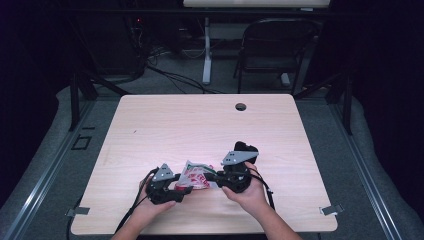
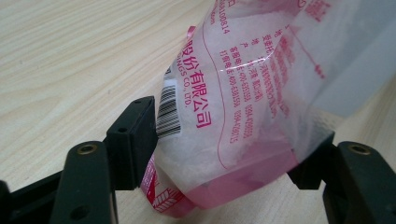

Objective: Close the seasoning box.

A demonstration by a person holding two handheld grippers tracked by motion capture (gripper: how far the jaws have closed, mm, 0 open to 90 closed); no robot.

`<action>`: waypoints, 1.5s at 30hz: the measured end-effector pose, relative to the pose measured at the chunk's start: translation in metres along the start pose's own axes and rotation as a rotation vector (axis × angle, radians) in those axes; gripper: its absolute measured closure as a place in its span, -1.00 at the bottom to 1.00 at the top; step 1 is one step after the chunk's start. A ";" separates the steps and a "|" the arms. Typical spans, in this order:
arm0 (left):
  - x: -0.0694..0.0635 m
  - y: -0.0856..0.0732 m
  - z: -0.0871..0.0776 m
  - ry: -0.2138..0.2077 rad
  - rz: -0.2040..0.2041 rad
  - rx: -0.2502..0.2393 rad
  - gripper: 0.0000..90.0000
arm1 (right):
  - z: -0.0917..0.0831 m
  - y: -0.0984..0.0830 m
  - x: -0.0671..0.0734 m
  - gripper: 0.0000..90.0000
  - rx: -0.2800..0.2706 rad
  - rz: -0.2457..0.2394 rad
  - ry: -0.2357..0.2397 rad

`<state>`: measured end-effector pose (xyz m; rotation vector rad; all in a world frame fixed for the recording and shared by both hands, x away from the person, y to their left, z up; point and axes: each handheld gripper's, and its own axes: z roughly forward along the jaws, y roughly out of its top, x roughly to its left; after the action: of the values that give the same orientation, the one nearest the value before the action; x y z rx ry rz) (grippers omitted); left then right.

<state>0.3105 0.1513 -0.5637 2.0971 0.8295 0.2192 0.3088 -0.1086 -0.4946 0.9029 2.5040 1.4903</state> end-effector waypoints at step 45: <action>-0.003 -0.002 0.013 -0.039 0.061 0.067 -0.49 | -0.007 0.001 0.004 1.00 -0.006 -0.027 0.010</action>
<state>0.3127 0.1419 -0.5726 2.1845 0.7606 0.1847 0.3034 -0.1120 -0.4896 0.8596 2.5073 1.4973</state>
